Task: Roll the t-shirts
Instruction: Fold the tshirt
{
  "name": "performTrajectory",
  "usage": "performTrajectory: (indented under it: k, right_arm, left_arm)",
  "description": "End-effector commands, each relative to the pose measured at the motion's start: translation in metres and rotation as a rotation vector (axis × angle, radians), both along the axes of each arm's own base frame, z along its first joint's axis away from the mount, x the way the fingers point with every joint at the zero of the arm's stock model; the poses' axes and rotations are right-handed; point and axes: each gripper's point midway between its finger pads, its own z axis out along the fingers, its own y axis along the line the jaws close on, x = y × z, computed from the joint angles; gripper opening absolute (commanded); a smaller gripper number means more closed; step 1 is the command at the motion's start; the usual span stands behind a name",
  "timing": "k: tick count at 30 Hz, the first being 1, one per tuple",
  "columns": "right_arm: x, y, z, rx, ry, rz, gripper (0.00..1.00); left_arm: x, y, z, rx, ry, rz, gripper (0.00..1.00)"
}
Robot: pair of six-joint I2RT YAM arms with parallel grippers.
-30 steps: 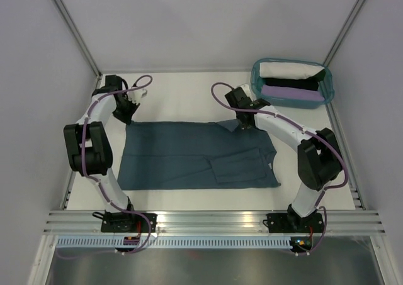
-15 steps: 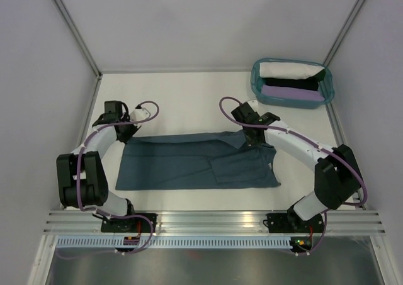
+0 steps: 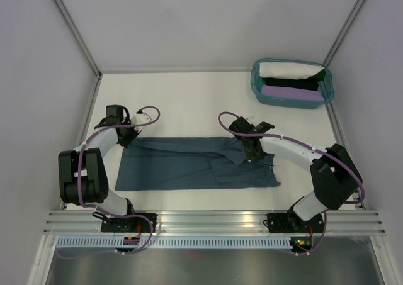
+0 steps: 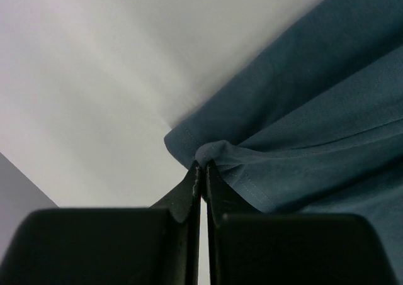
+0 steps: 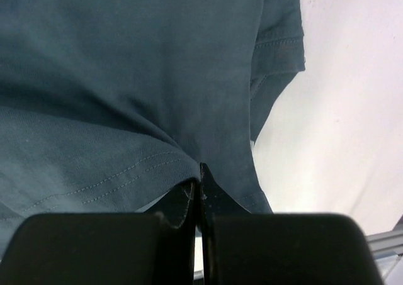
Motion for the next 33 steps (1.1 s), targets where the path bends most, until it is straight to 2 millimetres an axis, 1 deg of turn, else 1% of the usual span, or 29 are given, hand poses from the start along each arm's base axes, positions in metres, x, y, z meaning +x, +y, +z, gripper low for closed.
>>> performTrajectory:
  k: [1,3,5,6,8,10,12,13,14,15,16,17,18,19,20,21,22,23,24,25,28,29,30,31,32,33]
  right_arm:
    - [-0.007,-0.003,0.013,-0.031,0.017,-0.014,0.00]
    - [-0.013,-0.002,0.015,-0.045,0.030,0.002,0.00]
    - [-0.023,0.002,0.006,-0.036,0.061,0.009,0.00]
    - [-0.024,0.006,0.001,-0.020,0.066,0.011,0.01]
    - [-0.032,0.007,-0.011,-0.033,0.100,0.010,0.01]
    - [-0.036,0.007,-0.016,-0.042,0.110,0.001,0.01]
    - [-0.037,0.009,-0.018,-0.027,0.106,0.009,0.06]
    - [-0.037,0.011,-0.018,-0.015,0.102,0.010,0.09]
    - [-0.036,0.014,-0.016,0.000,0.097,0.015,0.25]
    - [-0.036,0.015,-0.015,0.007,0.095,0.015,0.37]
    - [-0.036,0.017,-0.011,0.022,0.093,0.023,0.49]
    - [-0.036,0.020,-0.008,0.036,0.097,0.032,0.53]
    - [-0.036,0.026,-0.002,0.068,0.098,0.041,0.55]
    - [-0.034,0.029,0.008,0.094,0.082,0.052,0.59]
    - [-0.036,0.029,0.015,0.101,0.085,0.053,0.60]
    - [-0.033,0.036,0.027,0.136,0.069,0.062,0.61]
    - [-0.033,0.039,0.038,0.171,0.047,0.067,0.63]
    - [-0.032,0.043,0.045,0.200,0.034,0.072,0.63]
    - [-0.029,0.048,0.053,0.231,0.014,0.077,0.64]
    - [-0.025,0.049,0.062,0.247,-0.021,0.074,0.65]
    - [-0.001,0.037,0.080,0.232,-0.173,-0.030,0.66]
    - [0.009,0.041,0.083,0.274,-0.208,-0.043,0.64]
    - [0.018,0.033,0.079,0.305,-0.212,-0.094,0.59]
    - [0.025,0.034,0.077,0.350,-0.214,-0.109,0.48]
    - [0.035,0.046,0.077,0.440,-0.223,-0.104,0.42]
    - [0.042,0.044,0.076,0.458,-0.237,-0.119,0.37]
  left_arm:
    - [0.004,0.005,-0.001,0.027,-0.019,-0.030,0.04]
    - [0.001,0.003,-0.001,0.020,-0.021,-0.040,0.04]
    - [-0.001,0.002,-0.004,0.019,-0.012,-0.046,0.04]
    - [-0.002,0.003,-0.008,0.021,-0.001,-0.043,0.04]
    - [-0.003,0.004,-0.011,0.025,0.007,-0.046,0.04]
    - [-0.002,0.004,-0.013,0.023,0.011,-0.045,0.04]
    - [-0.001,0.004,-0.014,0.024,0.015,-0.050,0.04]
    - [-0.002,0.005,-0.015,0.025,0.018,-0.051,0.05]
    - [-0.002,0.005,-0.015,0.029,0.020,-0.054,0.07]
    - [-0.001,0.006,-0.013,0.034,0.014,-0.056,0.09]
    - [-0.001,0.005,-0.010,0.031,0.004,-0.059,0.18]
    - [-0.001,0.005,-0.006,0.024,-0.011,-0.058,0.25]
    - [-0.001,0.004,0.005,0.016,-0.039,-0.057,0.32]
    - [-0.001,0.003,0.010,0.001,-0.053,-0.059,0.36]
    - [-0.002,0.004,0.014,0.000,-0.060,-0.063,0.41]
    - [-0.006,0.004,0.022,0.001,-0.064,-0.065,0.43]
    - [-0.010,0.004,0.026,-0.004,-0.061,-0.074,0.44]
    - [-0.014,0.004,0.030,-0.004,-0.060,-0.086,0.48]
    - [-0.015,0.009,0.037,0.002,-0.065,-0.092,0.50]
    - [-0.023,0.009,0.043,-0.008,-0.057,-0.098,0.52]
    - [-0.034,0.015,0.055,-0.027,-0.028,-0.105,0.53]
    - [-0.037,0.015,0.057,-0.040,-0.015,-0.103,0.53]
    - [-0.036,0.016,0.065,-0.047,-0.022,-0.100,0.53]
    - [-0.035,0.012,0.068,-0.069,-0.022,-0.108,0.53]
    - [-0.043,0.006,0.068,-0.100,0.011,-0.117,0.52]
    - [-0.039,0.004,0.076,-0.114,-0.003,-0.117,0.52]
